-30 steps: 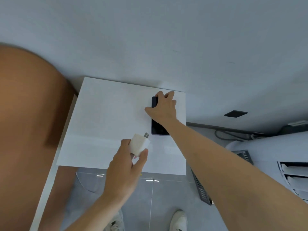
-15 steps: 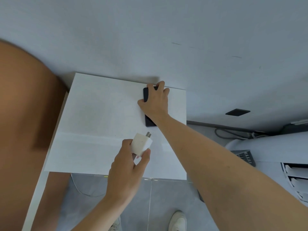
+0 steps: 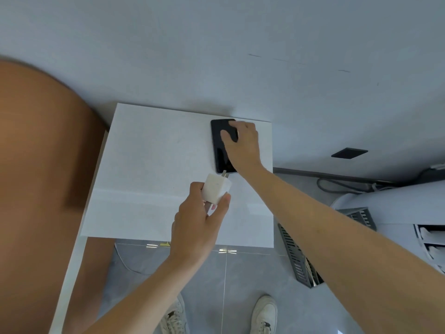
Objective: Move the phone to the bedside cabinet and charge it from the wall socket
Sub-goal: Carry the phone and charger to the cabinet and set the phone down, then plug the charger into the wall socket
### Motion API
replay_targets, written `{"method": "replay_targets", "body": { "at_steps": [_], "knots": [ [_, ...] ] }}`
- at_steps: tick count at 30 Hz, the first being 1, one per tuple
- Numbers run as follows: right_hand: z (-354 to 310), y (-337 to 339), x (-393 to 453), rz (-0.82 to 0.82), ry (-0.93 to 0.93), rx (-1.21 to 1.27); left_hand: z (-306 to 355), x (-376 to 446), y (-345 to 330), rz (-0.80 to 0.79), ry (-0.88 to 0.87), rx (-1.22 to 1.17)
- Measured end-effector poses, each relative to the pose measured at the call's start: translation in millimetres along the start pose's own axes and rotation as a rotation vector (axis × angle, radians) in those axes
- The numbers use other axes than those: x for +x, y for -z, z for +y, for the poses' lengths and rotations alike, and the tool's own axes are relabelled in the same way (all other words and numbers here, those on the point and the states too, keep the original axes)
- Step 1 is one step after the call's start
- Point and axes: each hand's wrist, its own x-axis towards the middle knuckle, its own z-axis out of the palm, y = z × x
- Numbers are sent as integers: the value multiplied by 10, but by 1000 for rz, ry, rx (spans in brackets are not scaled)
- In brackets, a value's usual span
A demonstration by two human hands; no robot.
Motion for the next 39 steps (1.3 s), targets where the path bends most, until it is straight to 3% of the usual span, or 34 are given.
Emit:
{"method": "replay_targets", "body": {
  "at_steps": [6, 10, 13, 23, 28, 34, 39],
  "knots": [
    [27, 621, -785, -92, -380, 487, 237, -17, -65, -20, -50, 37],
    [6, 1010, -1084, -227, -497, 543, 404, 2, -178, -41, -98, 103],
    [14, 1188, -1161, -300, -484, 511, 546, -9, -355, -53, -121, 140],
    [744, 1895, -1080, -115, -587, 643, 704, -238, -1160, -150, -122, 140],
    [1367, 2425, -871, 21, -590, 546, 633, -283, -1313, -155, -182, 297],
    [2105, 2898, -593, 225, -448, -115, 565, -39, -1361, -188, -227, 339],
    [2679, 2947, -394, 292, -431, -147, 713, 321, -1803, -239, -385, 264]
  ]
}}
